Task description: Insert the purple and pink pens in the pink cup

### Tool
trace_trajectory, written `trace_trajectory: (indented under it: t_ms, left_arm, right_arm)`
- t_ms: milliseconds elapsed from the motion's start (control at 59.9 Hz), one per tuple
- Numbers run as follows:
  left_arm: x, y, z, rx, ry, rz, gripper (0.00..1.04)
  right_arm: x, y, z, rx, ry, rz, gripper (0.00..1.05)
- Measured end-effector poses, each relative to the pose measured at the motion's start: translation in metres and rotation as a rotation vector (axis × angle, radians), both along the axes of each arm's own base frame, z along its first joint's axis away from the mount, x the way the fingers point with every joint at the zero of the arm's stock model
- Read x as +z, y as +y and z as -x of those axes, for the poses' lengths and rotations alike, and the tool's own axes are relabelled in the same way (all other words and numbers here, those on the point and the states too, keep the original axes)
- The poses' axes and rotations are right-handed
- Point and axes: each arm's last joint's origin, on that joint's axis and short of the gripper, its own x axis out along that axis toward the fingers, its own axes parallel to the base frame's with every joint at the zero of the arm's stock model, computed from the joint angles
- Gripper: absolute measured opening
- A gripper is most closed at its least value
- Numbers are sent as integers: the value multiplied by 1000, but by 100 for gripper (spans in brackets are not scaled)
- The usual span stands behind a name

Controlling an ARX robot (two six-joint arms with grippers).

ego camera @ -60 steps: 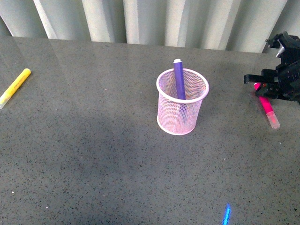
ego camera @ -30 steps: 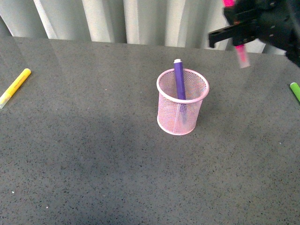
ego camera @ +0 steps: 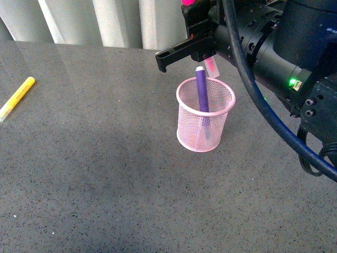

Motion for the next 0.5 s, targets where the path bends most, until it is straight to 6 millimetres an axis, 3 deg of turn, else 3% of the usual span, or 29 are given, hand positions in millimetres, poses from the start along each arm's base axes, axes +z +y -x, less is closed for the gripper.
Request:
trace_trajectory:
  t_ms: [501]
  left_arm:
    - [0, 0, 0, 0, 0, 0, 98]
  right_arm:
    - [-19, 5, 4, -17, 48, -30, 12]
